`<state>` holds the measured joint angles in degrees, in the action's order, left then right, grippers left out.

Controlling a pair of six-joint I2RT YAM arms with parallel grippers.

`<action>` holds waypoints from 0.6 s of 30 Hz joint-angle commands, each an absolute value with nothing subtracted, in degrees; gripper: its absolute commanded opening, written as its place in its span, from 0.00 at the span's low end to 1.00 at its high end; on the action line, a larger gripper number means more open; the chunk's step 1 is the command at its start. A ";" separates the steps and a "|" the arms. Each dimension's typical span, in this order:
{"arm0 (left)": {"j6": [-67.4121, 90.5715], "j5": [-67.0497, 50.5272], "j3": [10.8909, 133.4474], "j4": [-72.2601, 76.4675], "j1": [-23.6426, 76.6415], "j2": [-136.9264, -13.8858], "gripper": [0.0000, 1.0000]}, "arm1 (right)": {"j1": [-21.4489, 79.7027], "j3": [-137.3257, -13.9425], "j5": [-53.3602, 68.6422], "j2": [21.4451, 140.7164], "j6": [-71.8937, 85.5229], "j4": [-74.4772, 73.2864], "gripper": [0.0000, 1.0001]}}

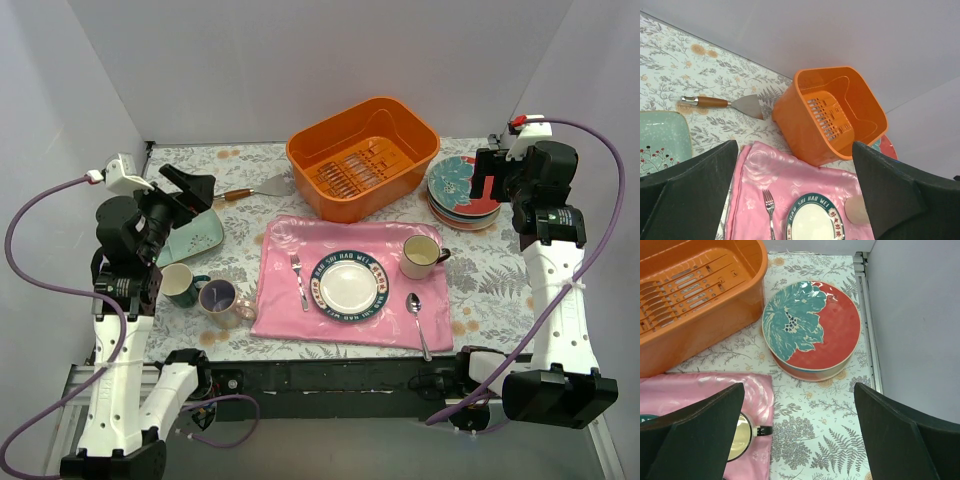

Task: Place the mixed dishes into the plastic bin
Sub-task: Pick up the plate at the center of the board.

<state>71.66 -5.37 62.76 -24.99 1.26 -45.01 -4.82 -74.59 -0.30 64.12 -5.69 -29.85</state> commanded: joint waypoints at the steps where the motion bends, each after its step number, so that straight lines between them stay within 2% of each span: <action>1: 72.60 -7.21 64.78 -25.40 1.41 -44.03 0.98 | -5.01 -77.70 -0.62 62.76 -4.22 -28.30 0.99; 5: 73.21 -8.61 64.60 -24.70 1.41 -44.73 0.98 | -5.01 -77.35 -0.35 61.88 -5.80 -27.34 0.98; 9: 73.56 -10.01 64.16 -23.65 1.41 -45.70 0.98 | -5.01 -73.22 6.14 59.77 -8.52 -23.91 0.99; 12: 73.74 -10.89 63.63 -22.94 1.41 -46.05 0.98 | -4.92 -71.19 19.73 58.62 -18.95 -26.51 0.99; 13: 73.91 -11.16 63.55 -22.77 1.41 -46.14 0.98 | -4.92 -71.63 27.69 59.06 -25.42 -28.46 0.98; 16: 75.14 -12.13 62.67 -22.50 1.41 -46.23 0.98 | -4.57 -73.56 33.82 60.55 -30.92 -35.84 0.98; 18: 76.11 -12.65 61.27 -22.15 1.41 -45.97 0.98 | -4.57 -74.00 33.06 60.91 -34.46 -37.61 0.99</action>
